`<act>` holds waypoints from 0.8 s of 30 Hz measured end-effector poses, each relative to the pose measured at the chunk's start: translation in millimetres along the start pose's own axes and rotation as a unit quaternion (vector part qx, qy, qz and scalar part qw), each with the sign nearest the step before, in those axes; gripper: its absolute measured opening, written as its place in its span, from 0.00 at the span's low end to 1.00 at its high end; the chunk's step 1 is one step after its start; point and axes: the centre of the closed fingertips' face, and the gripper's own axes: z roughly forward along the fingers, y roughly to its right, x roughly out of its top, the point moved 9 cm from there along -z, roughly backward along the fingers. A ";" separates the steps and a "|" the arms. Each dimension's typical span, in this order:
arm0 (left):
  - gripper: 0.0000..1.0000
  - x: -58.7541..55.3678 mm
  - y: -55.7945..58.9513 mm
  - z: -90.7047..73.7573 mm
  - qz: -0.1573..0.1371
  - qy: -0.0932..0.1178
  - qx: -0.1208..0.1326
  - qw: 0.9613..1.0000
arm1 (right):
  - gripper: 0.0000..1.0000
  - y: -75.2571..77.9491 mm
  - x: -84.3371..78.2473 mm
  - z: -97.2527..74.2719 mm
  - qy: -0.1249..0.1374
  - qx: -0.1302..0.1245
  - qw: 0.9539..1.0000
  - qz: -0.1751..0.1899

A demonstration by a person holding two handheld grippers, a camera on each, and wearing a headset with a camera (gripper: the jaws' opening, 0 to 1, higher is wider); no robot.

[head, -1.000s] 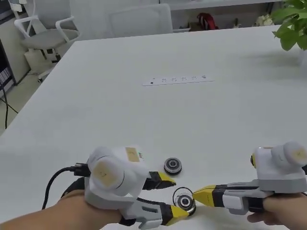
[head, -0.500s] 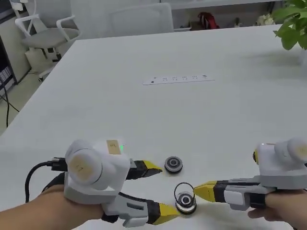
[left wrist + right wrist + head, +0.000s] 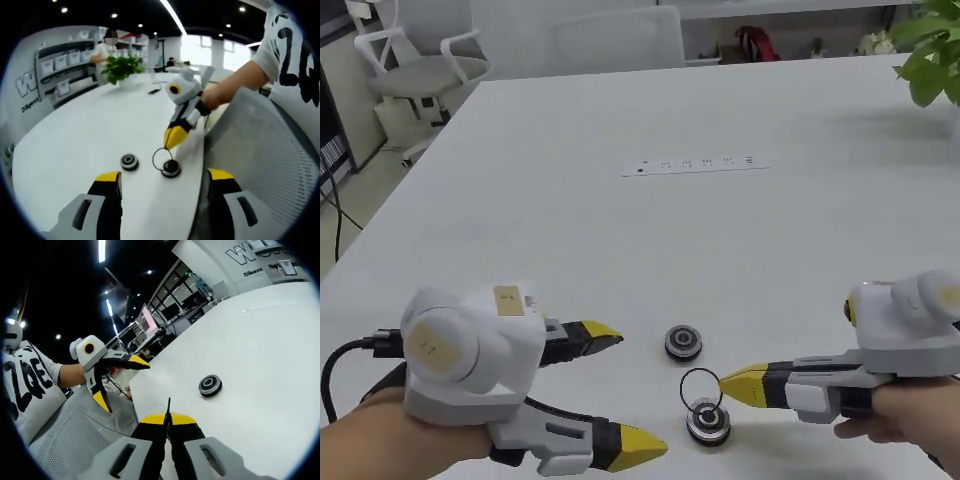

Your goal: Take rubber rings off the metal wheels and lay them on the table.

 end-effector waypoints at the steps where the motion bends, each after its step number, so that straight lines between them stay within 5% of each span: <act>1: 0.70 -1.0 -0.3 -1.3 -0.003 0.000 0.001 1.000 | 0.00 -1.4 2.0 1.0 -0.002 0.001 1.000 -0.003; 24: 0.77 -20.4 -14.8 -35.7 -0.013 -0.007 0.015 1.000 | 0.00 -13.0 15.3 38.5 -0.071 0.034 0.996 -0.044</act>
